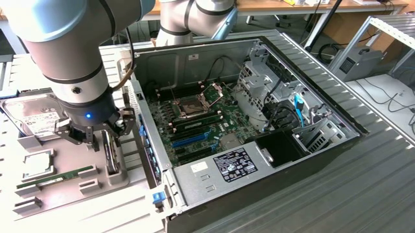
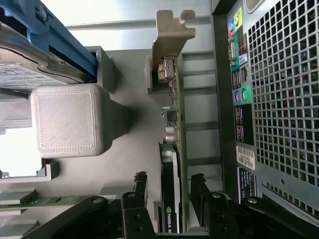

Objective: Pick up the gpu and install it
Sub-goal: 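Pick up the gpu and move the gpu toward the slot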

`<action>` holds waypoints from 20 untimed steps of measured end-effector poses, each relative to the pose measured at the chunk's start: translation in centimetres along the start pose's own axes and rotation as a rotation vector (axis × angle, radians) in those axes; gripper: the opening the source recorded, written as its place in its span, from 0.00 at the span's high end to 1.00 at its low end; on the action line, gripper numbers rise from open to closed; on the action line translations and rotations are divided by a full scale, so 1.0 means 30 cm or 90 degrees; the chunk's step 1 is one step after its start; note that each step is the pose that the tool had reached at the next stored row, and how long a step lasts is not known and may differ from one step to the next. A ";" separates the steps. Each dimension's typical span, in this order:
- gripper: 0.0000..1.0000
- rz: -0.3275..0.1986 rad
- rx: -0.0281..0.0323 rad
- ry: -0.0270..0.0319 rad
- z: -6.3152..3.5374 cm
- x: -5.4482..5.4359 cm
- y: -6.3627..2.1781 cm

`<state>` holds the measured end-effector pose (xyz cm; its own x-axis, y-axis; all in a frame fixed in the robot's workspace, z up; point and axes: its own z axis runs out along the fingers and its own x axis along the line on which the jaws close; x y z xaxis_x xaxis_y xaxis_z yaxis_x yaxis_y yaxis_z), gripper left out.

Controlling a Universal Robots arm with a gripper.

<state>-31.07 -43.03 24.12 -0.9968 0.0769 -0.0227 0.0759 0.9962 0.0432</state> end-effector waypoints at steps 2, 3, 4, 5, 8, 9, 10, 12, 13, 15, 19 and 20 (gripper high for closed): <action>0.52 0.000 0.0000 -0.0001 0.002 0.001 0.004; 0.52 0.000 0.0000 -0.0001 0.003 0.001 0.006; 0.52 0.000 -0.0001 -0.0001 0.004 0.002 0.008; 0.52 0.000 0.0000 -0.0001 0.005 0.003 0.011; 0.52 0.001 0.0000 -0.0001 0.007 0.006 0.013; 0.52 0.001 0.0001 0.0000 0.007 0.006 0.013; 0.52 0.002 0.0005 -0.0001 0.008 0.006 0.013; 0.52 0.002 0.0024 -0.0003 0.010 0.006 0.013; 0.52 0.002 0.0030 -0.0004 0.011 0.005 0.013; 0.52 0.002 0.0035 -0.0004 0.011 0.005 0.013; 0.52 0.002 0.0037 -0.0003 0.011 0.002 0.012; 0.52 0.002 0.0037 -0.0003 0.011 0.001 0.012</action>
<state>-31.07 -42.64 23.79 -0.9966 0.0794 -0.0231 0.0785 0.9962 0.0375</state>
